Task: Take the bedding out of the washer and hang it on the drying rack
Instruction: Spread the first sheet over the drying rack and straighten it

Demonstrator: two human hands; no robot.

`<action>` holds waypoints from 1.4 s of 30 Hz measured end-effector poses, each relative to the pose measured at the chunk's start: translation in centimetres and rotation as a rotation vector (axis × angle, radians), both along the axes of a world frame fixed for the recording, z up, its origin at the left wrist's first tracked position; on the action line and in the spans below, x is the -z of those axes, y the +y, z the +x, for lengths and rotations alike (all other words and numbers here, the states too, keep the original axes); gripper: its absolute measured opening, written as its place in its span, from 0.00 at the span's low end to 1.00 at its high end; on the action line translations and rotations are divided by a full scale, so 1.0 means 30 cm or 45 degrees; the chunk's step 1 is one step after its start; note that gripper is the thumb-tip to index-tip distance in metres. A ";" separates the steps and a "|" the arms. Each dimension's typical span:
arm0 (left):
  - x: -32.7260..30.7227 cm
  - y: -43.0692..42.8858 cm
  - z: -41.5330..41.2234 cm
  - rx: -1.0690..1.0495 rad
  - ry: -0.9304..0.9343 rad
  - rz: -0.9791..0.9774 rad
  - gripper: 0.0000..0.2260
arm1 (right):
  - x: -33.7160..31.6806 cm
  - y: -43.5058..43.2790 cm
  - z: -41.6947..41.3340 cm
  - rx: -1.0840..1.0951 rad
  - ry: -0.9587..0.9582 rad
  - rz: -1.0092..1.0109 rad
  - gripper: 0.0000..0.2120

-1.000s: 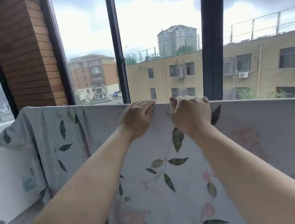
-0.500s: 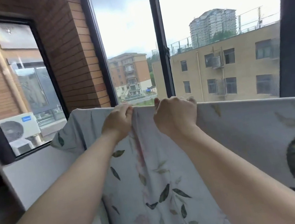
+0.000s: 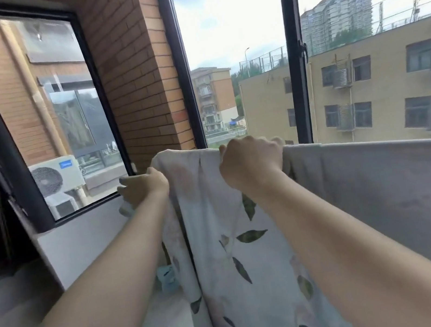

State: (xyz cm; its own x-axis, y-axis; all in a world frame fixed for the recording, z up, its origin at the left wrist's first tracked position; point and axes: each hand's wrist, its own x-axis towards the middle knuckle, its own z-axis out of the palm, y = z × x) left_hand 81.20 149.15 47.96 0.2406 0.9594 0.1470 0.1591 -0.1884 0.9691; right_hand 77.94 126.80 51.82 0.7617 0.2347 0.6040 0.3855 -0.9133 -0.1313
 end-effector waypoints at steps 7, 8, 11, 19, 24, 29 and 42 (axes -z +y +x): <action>0.086 0.243 -0.089 0.937 0.007 -0.720 0.24 | 0.029 0.347 0.062 0.197 0.082 -0.119 0.15; 0.100 0.260 -0.101 0.969 0.047 -0.732 0.25 | 0.032 0.389 0.075 0.221 0.087 -0.124 0.16; 0.131 0.335 -0.115 1.091 0.051 -0.837 0.21 | 0.035 0.516 0.115 0.286 0.084 -0.113 0.17; 0.194 0.552 0.008 1.230 -0.145 -0.840 0.18 | 0.090 0.701 0.202 0.440 -0.026 -0.116 0.17; 0.167 0.564 0.025 1.655 -0.257 -0.933 0.12 | 0.108 0.725 0.240 0.427 -0.148 -0.028 0.17; -0.031 0.605 0.030 1.688 -0.520 -0.774 0.21 | 0.099 0.764 0.276 0.415 -0.225 0.104 0.19; -0.078 1.017 0.246 1.415 -0.524 -0.728 0.08 | 0.075 0.942 0.376 0.432 -0.261 0.091 0.09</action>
